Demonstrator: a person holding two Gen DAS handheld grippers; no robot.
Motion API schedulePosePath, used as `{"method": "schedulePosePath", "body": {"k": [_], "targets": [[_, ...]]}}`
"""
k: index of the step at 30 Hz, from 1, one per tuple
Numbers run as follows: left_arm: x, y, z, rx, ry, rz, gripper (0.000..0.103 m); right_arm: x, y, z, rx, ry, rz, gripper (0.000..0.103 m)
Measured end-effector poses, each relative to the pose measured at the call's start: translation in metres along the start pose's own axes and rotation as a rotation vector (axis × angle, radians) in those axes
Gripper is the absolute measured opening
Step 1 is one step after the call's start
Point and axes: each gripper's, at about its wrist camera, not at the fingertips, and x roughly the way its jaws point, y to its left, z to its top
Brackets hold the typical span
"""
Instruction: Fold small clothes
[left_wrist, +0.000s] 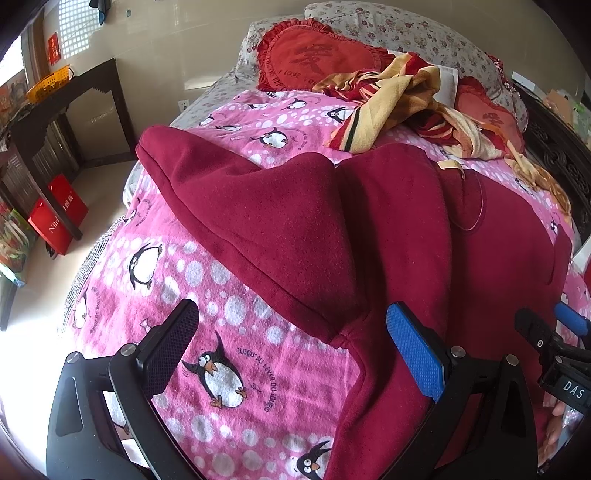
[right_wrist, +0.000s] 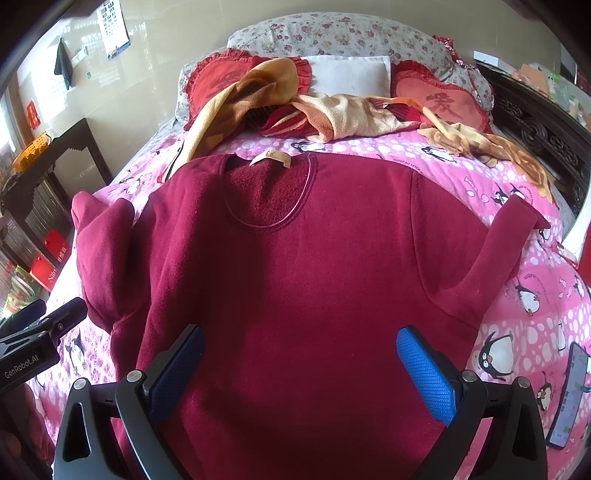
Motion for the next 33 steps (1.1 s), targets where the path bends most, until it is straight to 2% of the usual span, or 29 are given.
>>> {"method": "schedulePosePath", "body": {"k": [14, 17, 20, 23, 29, 31, 33], "targets": [[0.007, 0.002, 0.004, -0.005, 0.011, 0.002, 0.102, 0.004, 0.000, 0.002, 0.003, 0.006, 0.000, 0.103], [0.012, 0.013, 0.012, -0.041, 0.040, -0.031, 0.102, 0.004, 0.001, 0.002, -0.002, 0.008, 0.002, 0.103], [0.014, 0.040, 0.026, -0.122, 0.039, -0.038, 0.102, 0.005, 0.002, 0.003, -0.009, 0.009, 0.004, 0.103], [0.022, 0.075, 0.047, -0.196, 0.027, -0.007, 0.102, 0.005, 0.003, 0.003, -0.014, 0.012, 0.010, 0.103], [0.065, 0.154, 0.089, -0.358, 0.033, 0.063, 0.099, 0.008, 0.007, 0.004, -0.033, 0.023, 0.017, 0.103], [0.081, 0.173, 0.098, -0.394, 0.034, 0.075, 0.099, 0.011, 0.009, 0.004, -0.042, 0.032, 0.022, 0.103], [0.100, 0.190, 0.104, -0.431, 0.052, 0.064, 0.093, 0.015, 0.010, 0.004, -0.048, 0.045, 0.025, 0.103]]}}
